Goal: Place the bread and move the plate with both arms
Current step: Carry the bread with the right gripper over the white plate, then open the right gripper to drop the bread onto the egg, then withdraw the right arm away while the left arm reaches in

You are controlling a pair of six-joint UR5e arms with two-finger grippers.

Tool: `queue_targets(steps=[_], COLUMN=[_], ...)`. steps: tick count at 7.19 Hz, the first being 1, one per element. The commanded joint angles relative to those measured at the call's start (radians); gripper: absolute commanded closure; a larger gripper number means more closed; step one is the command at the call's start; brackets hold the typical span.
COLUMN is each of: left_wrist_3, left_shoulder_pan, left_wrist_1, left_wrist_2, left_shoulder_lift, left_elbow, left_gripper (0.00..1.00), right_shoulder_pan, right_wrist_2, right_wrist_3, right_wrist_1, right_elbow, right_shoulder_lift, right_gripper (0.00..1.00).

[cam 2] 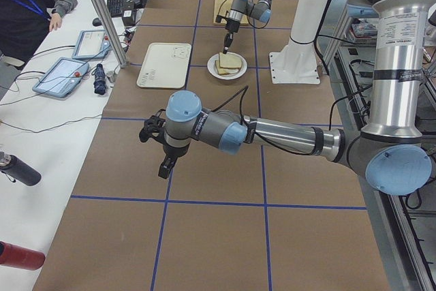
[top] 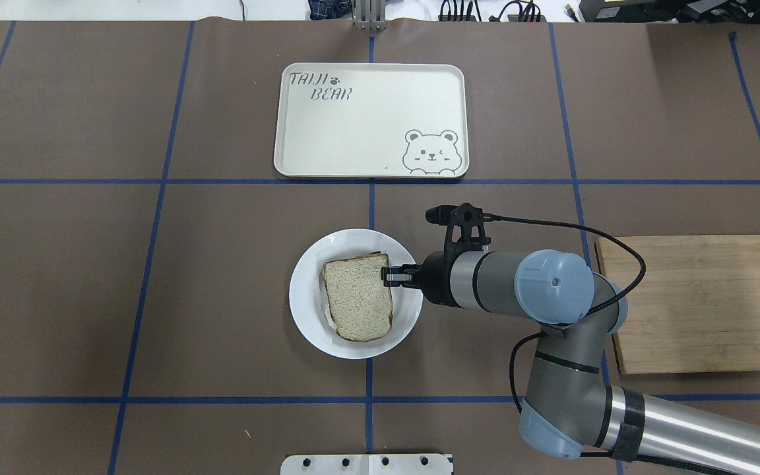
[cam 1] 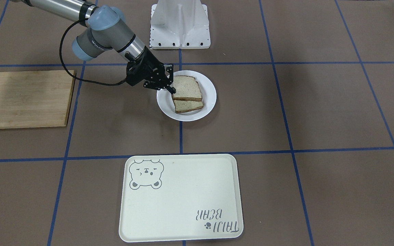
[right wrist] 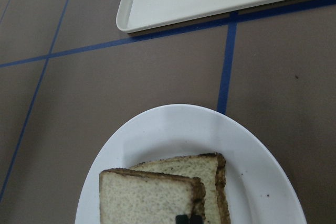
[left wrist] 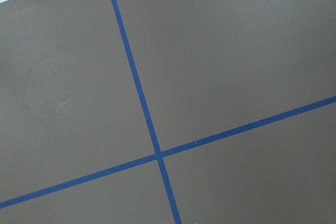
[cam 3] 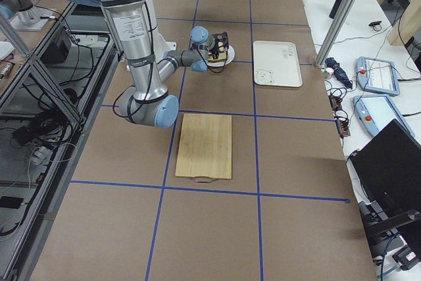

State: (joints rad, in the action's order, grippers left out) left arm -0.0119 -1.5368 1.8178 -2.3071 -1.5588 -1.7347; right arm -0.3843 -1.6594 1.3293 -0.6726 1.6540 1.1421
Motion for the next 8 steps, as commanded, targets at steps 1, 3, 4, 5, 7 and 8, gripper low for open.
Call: queue_targets(steps=[1,3,4,5,7,8], left_wrist_3=[0.001,0.007,0.007,0.007,0.027,0.030], left_shoulder_pan=[0.001,0.001,0.001,0.001,0.009,0.048], left_wrist_1=[0.000,0.000,0.000,0.000,0.026,0.104], left_wrist_2=[0.000,0.000,0.000,0.000,-0.003,-0.021], left_shoulder_lift=[-0.001,-0.001,-0.001,-0.003,-0.015,-0.017], left_elbow=[-0.002,-0.002,-0.003,-0.009,-0.035,-0.042], left_gripper=[0.01,0.01,0.01,0.01,0.01,0.01], right_shoulder_pan=[0.007,-0.007,-0.063,-0.134,-0.296,-0.423], right_wrist_2=[0.003,0.009,-0.029,-0.145,-0.230,-0.329], right_wrist_3=[0.002,0.014,0.011,0.001,-0.094,-0.221], right_wrist_1=[-0.001,-0.011,-0.125,-0.365,-0.614,-0.623], right_elbow=[-0.013,0.003,0.076,0.160,0.228,0.227], right_shoulder_lift=[-0.007,-0.007,-0.007,-0.024,-0.018,0.026], right_gripper=[0.33,0.00,0.00,0.00,0.00,0.00])
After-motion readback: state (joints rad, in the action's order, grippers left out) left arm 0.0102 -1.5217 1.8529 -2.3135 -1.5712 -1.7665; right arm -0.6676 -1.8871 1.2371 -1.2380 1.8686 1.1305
